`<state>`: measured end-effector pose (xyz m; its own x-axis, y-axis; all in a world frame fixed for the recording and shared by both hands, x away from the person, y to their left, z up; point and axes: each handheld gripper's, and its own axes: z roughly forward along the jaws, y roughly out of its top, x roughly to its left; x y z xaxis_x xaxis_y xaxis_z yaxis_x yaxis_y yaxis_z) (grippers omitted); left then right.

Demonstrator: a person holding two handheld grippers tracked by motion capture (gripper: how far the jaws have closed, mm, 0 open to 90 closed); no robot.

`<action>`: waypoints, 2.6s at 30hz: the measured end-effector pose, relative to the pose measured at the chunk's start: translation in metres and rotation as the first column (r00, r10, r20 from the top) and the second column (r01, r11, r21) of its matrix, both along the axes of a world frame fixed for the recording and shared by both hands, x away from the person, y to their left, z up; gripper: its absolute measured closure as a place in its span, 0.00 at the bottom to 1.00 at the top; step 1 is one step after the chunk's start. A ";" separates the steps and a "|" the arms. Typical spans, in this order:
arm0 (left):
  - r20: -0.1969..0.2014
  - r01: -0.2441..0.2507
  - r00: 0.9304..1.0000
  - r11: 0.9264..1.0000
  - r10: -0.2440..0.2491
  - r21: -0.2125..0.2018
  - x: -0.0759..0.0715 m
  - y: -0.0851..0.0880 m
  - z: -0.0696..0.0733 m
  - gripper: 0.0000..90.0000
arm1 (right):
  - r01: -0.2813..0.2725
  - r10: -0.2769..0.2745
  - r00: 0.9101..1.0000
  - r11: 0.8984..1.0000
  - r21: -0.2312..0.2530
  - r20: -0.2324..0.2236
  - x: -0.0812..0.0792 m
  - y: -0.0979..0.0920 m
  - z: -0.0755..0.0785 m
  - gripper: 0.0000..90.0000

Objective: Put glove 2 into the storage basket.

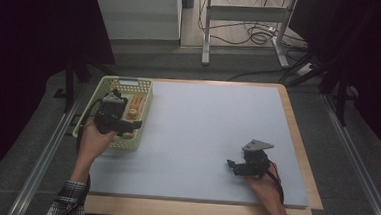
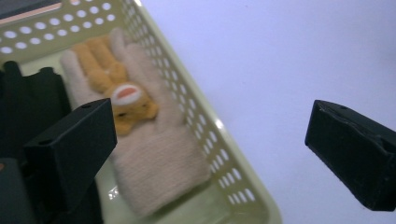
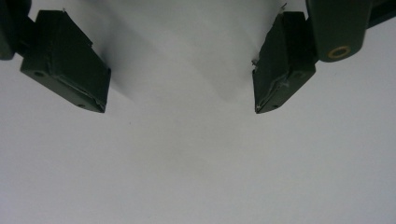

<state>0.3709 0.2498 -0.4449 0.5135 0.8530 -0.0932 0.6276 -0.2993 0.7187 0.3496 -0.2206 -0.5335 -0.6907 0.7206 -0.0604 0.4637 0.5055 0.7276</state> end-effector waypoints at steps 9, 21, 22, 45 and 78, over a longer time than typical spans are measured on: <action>0.006 0.046 0.999 0.999 -0.046 0.000 -0.004 -0.020 -0.006 0.03 | 0.000 0.000 1.000 1.000 0.000 0.000 0.000 0.000 0.000 0.21; 0.011 0.096 0.995 0.995 -0.096 -0.013 -0.007 -0.043 -0.015 0.03 | 0.000 0.000 1.000 1.000 0.000 0.000 0.000 0.000 0.000 0.21; 0.011 0.101 0.995 0.995 -0.101 -0.013 -0.007 -0.045 -0.016 0.03 | 0.000 0.000 1.000 1.000 0.000 0.000 0.000 0.000 0.000 0.21; 0.030 0.206 0.978 0.978 -0.205 -0.015 -0.024 -0.091 -0.033 0.03 | 0.001 -0.001 1.000 1.000 0.000 0.000 0.000 0.000 0.000 0.21; -0.012 0.297 0.955 0.955 -0.297 0.020 -0.049 -0.118 -0.095 0.02 | 0.001 -0.001 1.000 1.000 -0.001 0.002 0.000 0.000 0.000 0.21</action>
<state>0.3223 0.1322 -0.5394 0.7434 0.6637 -0.0824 0.5142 -0.4884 0.7051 0.3494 -0.2203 -0.5334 -0.6899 0.7211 -0.0630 0.4624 0.5061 0.7281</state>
